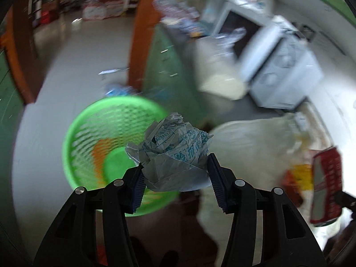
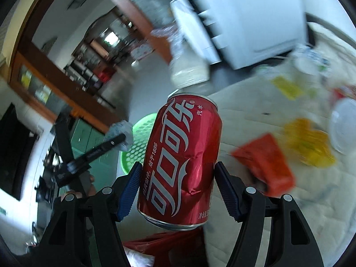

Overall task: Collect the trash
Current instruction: 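Carry the can and bag to the green basket and release both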

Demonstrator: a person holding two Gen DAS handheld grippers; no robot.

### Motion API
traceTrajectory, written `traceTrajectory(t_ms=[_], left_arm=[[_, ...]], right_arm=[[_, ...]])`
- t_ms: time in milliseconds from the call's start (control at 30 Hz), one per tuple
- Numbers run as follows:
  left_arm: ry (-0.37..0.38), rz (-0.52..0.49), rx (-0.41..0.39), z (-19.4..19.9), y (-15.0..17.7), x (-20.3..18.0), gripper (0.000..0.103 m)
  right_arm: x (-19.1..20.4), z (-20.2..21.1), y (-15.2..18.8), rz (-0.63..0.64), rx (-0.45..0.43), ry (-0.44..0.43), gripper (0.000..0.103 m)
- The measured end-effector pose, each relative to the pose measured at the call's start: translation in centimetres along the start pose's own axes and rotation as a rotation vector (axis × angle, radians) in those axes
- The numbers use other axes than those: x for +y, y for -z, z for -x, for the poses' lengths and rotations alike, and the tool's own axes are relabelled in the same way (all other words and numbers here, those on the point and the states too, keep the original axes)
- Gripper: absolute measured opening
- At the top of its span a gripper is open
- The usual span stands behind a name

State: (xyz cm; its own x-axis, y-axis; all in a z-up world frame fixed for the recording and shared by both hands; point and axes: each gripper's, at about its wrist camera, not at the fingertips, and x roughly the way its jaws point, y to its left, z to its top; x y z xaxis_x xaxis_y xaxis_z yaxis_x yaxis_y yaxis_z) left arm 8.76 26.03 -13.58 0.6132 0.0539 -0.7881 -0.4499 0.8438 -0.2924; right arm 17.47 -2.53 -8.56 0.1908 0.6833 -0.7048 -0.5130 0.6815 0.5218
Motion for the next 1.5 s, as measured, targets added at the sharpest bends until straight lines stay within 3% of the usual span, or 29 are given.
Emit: traceTrajectory(t_ms=[200,333,467,867,1100,1267,1500], left_arm=[[-0.072,0.071,0.062,-3.1,1.1,5.7,0.058],[-0.089,0.108,0.079,-4.3,2.0,8.1,0.075],[-0.092,0.138,0.077,-4.5,2.5,9.7,0.081],[-0.1,0.199,0.033,-2.1,3.5,11.9,0.083],[-0.123,0.203,0.025,-1.0,3.5,12.1,0.083],[-0.131,0.144,-0.003,0.4,3.2,9.9,0.083],[-0.085,0.092,-0.021,1.6,3.3,6.0,0.083]], right_arm=[[3.9,-7.6,-2.5,0.087,0.073,-0.017,0.064],[6.0,-12.5,-3.5,0.148,0.115,-0.015,0.064],[7.8,-16.4,-4.0,0.184,0.14,-0.004,0.064],[9.3,-24.3,-4.3,0.182,0.2,-0.005,0.061],[9.5,-22.4,-3.1,0.186,0.177,-0.012,0.062],[7.7,-16.7,-1.3,0.185,0.108,0.019,0.067],[3.6,-7.8,1.4,0.225,-0.005,0.163,0.074]])
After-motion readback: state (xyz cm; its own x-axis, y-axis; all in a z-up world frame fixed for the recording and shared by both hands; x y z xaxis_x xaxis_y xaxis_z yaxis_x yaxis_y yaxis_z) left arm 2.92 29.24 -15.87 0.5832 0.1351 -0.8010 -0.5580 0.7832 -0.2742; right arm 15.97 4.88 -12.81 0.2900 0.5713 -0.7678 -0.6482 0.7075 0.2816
